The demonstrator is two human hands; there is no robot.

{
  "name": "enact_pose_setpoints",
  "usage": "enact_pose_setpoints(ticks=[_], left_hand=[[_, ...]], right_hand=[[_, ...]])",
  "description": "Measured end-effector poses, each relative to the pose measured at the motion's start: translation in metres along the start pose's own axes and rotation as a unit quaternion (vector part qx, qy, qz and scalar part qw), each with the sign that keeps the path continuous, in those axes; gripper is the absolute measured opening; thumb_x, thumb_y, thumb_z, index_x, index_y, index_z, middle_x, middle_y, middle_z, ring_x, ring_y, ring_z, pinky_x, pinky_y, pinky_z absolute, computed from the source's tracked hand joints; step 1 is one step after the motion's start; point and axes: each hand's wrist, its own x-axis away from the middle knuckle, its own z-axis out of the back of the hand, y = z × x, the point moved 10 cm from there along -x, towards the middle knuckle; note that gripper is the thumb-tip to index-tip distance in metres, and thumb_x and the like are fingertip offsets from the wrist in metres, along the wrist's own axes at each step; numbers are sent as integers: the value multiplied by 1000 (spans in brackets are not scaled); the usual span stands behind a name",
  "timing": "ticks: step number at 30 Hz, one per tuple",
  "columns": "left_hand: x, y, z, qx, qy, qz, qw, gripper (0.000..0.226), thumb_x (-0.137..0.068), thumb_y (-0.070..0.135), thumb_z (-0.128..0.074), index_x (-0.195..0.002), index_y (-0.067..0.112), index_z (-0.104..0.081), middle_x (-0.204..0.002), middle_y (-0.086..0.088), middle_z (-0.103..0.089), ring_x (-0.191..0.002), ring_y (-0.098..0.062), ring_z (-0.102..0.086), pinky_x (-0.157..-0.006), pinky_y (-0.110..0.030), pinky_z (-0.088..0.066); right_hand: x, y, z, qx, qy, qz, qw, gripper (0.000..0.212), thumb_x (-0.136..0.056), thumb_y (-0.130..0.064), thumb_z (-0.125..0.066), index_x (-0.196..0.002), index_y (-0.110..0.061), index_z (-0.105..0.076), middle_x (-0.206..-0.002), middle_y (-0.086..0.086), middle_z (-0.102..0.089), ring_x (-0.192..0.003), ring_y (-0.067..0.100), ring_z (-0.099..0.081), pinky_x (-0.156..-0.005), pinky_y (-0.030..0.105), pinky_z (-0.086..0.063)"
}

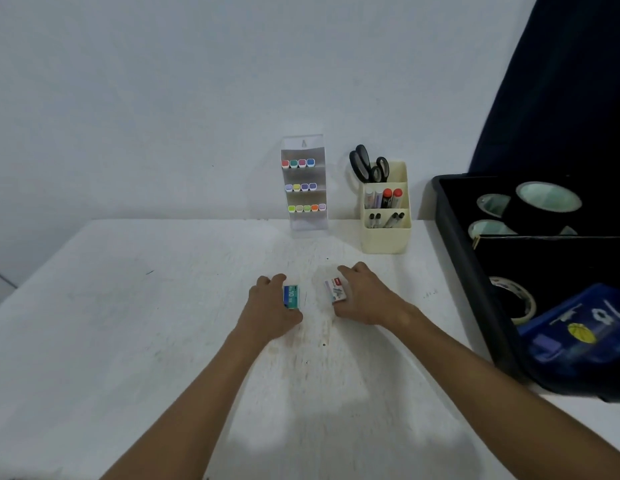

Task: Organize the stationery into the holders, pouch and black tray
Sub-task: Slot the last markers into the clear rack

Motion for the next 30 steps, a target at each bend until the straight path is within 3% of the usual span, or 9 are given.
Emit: enact_pose_setpoints(ticks=[4,8,13,18,22,26,30], left_hand=[[22,-9,-6,55,77,37,995,78,-77,42,-68,-142,19,-32,-131,-2,-44,-122,-19,-44,-93,-31,-45],[27,-10,-3,69,156,37,985,62,-82,40,-63,-135,17,-42,-122,-1,-54,-109,-16,-51,-80,-24,-44],[6,-7,3,94,175,34,979,53,-81,35,-65,-127,16,-49,-113,-2,-61,-97,-16,-59,-68,-20,-45],[-27,18,34,117,215,4,969,54,-80,38,-68,-126,14,-53,-114,-4,-63,-96,-17,-62,-71,-21,-49],[-64,40,59,100,234,-12,967,47,-82,41,-66,-121,15,-57,-110,-4,-65,-93,-16,-62,-72,-22,-48],[-93,50,69,107,226,-28,968,43,-85,40,-65,-119,16,-63,-114,-5,-67,-99,-21,-63,-84,-29,-49],[-114,50,65,110,207,-39,971,38,-84,38,-65,-115,16,-68,-109,-6,-69,-94,-23,-64,-82,-28,-48]], right_hand=[[20,3,-6,-62,63,-20,996,67,-82,-41,-67,-138,-15,-40,-123,5,-47,-115,21,-48,-87,24,-40],[22,0,-7,-36,129,-41,990,56,-89,-40,-57,-138,-18,-40,-125,4,-50,-114,20,-50,-83,27,-46],[5,-4,1,-7,163,-54,985,44,-96,-30,-47,-137,-14,-45,-122,7,-52,-107,20,-54,-79,24,-46],[-26,-14,30,-57,226,-37,972,40,-96,-27,-47,-134,-12,-49,-125,9,-53,-110,21,-54,-85,28,-49],[-57,-25,46,-77,258,-20,963,37,-96,-24,-49,-131,-10,-52,-120,11,-54,-108,24,-53,-82,33,-51],[-80,-28,52,-83,271,-18,959,39,-97,-22,-49,-134,-10,-50,-118,14,-54,-108,28,-52,-83,35,-50],[-101,-22,45,-70,259,-21,963,37,-99,-22,-46,-134,-14,-50,-115,15,-54,-107,29,-53,-84,36,-50]])
